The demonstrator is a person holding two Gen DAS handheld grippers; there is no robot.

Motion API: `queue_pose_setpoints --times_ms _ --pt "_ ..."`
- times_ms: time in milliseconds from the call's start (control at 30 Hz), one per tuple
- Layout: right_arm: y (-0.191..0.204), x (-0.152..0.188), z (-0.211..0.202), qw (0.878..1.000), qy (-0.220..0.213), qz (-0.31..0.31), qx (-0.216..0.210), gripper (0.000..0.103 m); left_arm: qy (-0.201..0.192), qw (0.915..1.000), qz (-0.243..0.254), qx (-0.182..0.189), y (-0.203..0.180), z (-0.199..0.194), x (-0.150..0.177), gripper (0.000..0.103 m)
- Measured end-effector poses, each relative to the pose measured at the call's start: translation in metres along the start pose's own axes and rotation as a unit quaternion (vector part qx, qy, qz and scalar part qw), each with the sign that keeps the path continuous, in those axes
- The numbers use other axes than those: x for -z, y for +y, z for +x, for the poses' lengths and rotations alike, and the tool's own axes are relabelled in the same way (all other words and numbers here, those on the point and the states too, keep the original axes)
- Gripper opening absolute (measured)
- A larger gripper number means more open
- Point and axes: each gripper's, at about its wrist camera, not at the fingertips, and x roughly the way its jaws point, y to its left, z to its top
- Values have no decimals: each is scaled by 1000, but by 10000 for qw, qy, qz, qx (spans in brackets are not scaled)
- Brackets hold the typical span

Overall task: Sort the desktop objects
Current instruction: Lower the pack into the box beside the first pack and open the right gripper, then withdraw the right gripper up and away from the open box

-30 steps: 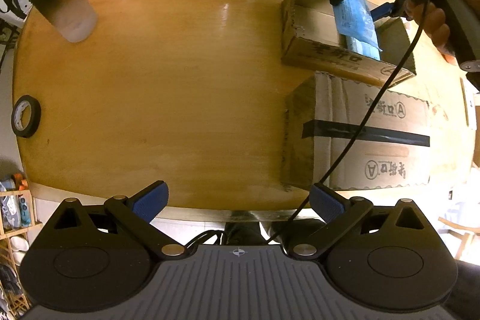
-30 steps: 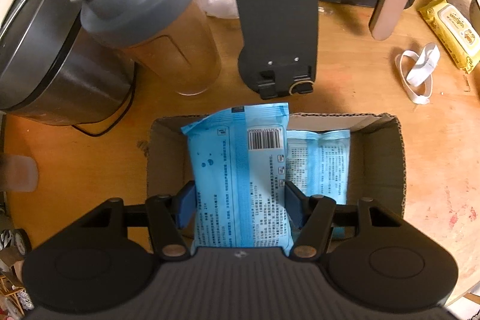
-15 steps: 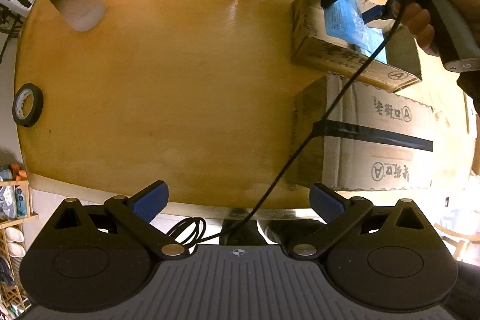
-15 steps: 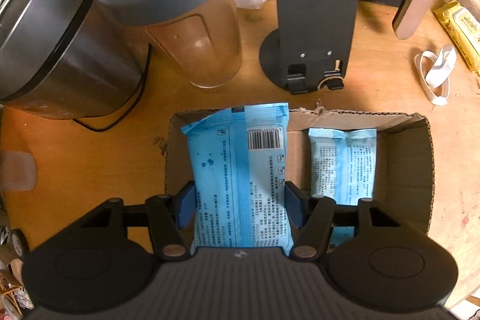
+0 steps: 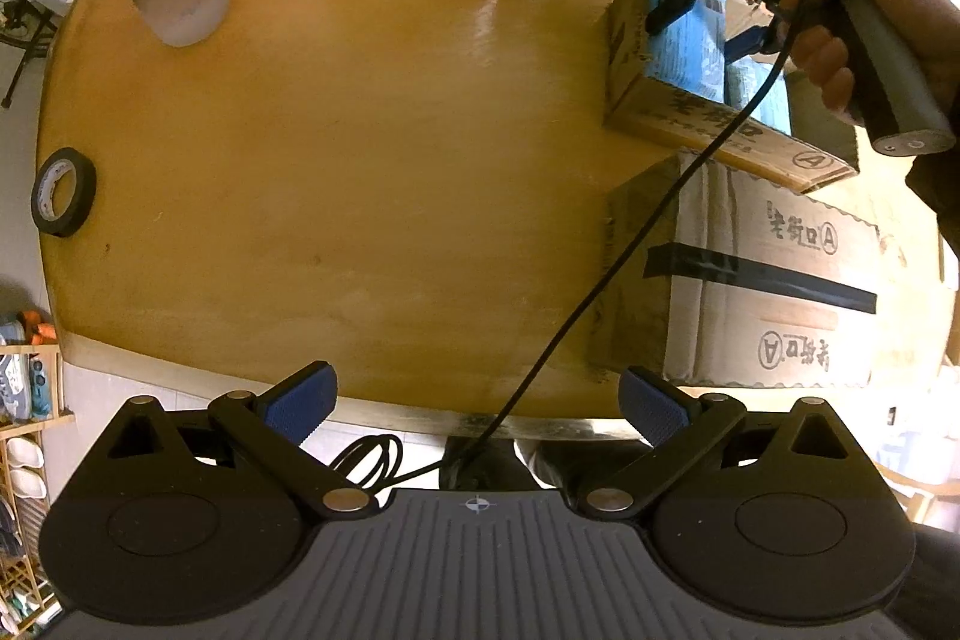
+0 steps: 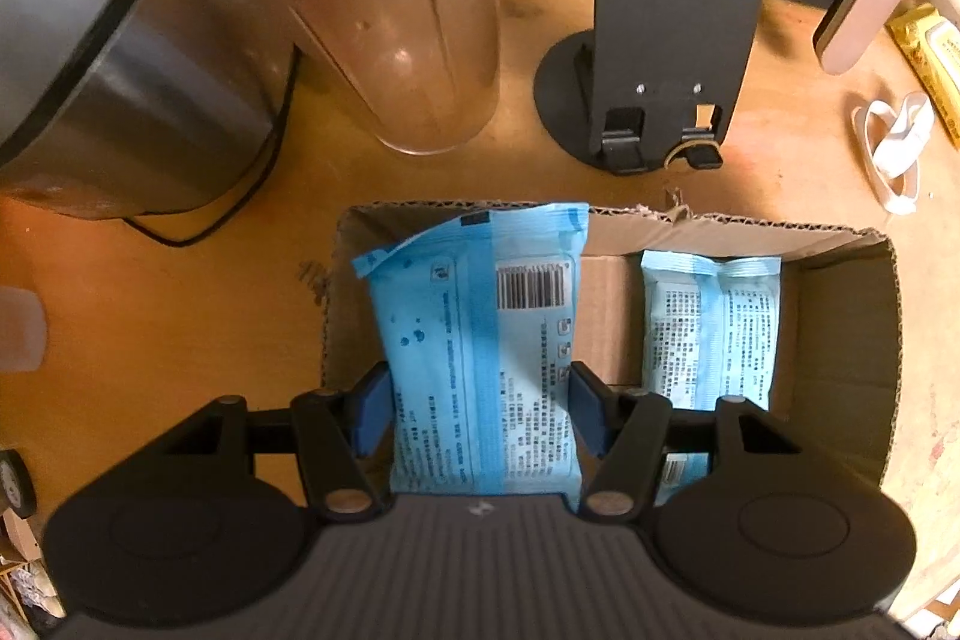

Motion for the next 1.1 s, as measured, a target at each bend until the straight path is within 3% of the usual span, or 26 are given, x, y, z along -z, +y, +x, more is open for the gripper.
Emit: queue_pose_setpoints --times_ms 267,333,500,1100 --pt "1 0 18 9999 146 48 23 62 26 10000 -59 -31 4 0 0 103" --pt "1 0 20 9998 178 56 68 86 34 10000 -68 -41 4 0 -1 103" --pt "-3 -1 18 9998 129 64 171 103 32 10000 -68 -54 3 2 -2 103" --pt "-11 5 -11 9996 39 40 -288 103 -14 10000 23 -46 -6 -2 -5 103"
